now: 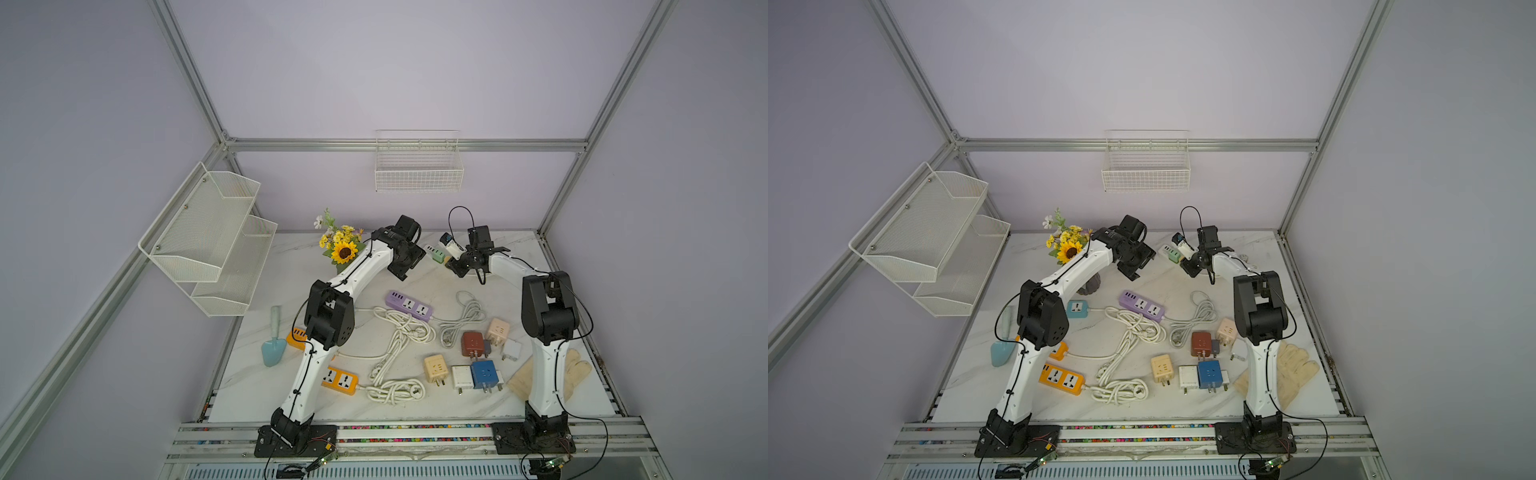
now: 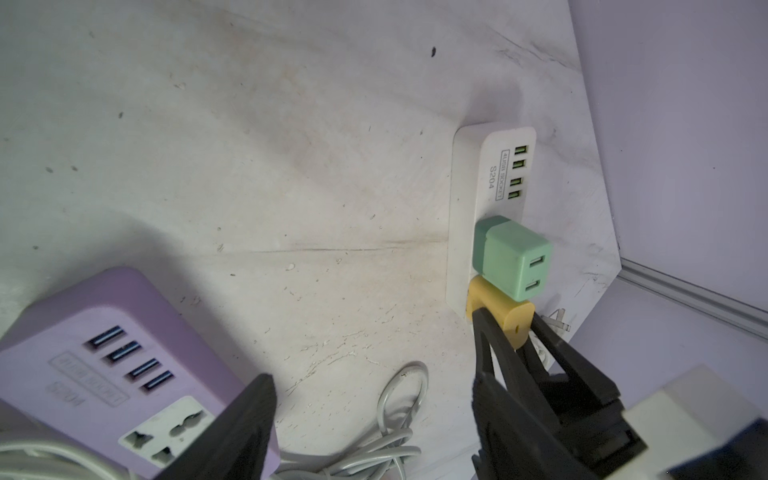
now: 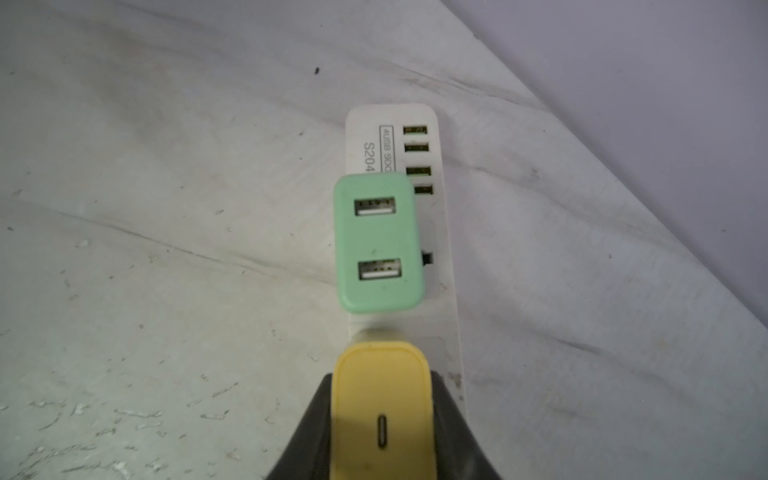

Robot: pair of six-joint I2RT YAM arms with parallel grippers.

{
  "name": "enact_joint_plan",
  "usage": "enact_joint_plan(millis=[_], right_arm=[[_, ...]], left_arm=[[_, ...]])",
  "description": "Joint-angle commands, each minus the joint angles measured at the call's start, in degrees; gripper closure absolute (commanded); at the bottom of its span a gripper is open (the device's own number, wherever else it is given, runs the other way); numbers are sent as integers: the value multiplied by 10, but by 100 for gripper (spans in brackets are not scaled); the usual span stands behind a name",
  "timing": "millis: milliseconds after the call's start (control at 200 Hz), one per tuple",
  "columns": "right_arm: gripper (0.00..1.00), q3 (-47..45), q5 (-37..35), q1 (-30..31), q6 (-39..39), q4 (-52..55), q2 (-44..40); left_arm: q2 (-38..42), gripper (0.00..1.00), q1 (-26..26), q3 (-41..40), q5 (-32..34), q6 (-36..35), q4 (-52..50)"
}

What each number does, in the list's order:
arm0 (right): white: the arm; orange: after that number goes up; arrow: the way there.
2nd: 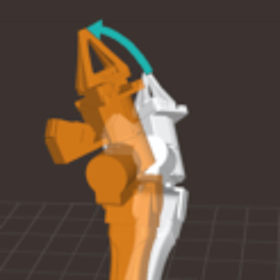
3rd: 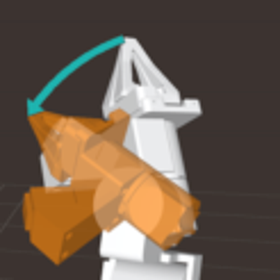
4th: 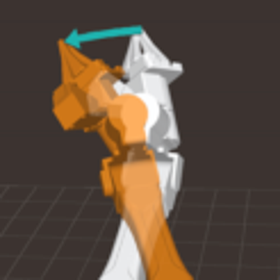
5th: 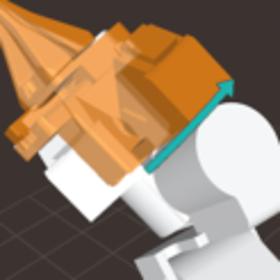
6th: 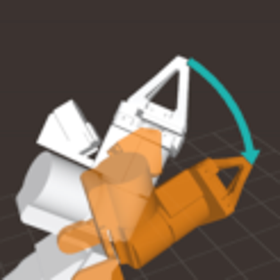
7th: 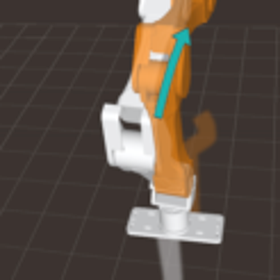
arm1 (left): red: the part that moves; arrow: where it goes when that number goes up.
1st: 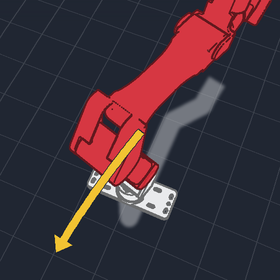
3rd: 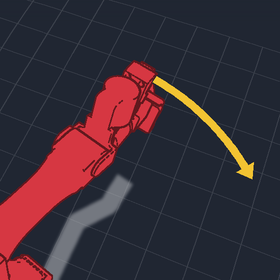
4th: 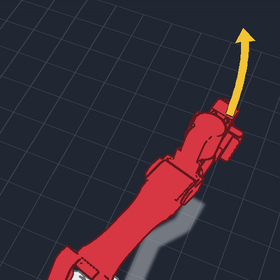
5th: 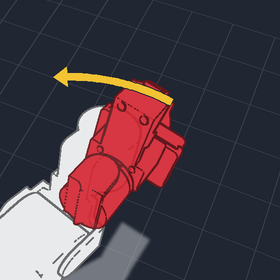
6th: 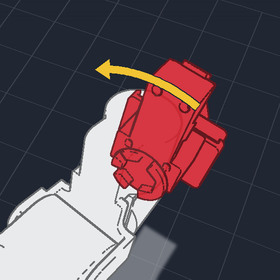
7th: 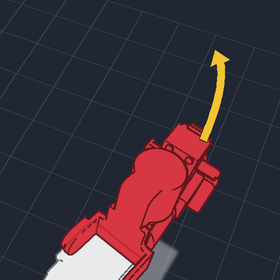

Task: Pull the plug off the socket
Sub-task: Move the socket to the center of the board.

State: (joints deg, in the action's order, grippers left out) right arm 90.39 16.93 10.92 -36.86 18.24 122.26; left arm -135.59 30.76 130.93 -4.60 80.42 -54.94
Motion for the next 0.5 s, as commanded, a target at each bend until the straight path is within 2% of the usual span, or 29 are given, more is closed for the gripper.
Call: enact_joint_plan(millis=[0, 215, 495], right_arm=[[80, -51, 18, 28, -20, 19, -40], [80, -119, 51, 55, -1, 11, -107], [81, -158, 70, 82, 37, -2, -127]], left_arm=[[-10, 22, -6, 21, 11, 25, 6], [-34, 21, -6, 26, 43, 45, 13], [-87, 26, -9, 43, 48, 73, 33]])
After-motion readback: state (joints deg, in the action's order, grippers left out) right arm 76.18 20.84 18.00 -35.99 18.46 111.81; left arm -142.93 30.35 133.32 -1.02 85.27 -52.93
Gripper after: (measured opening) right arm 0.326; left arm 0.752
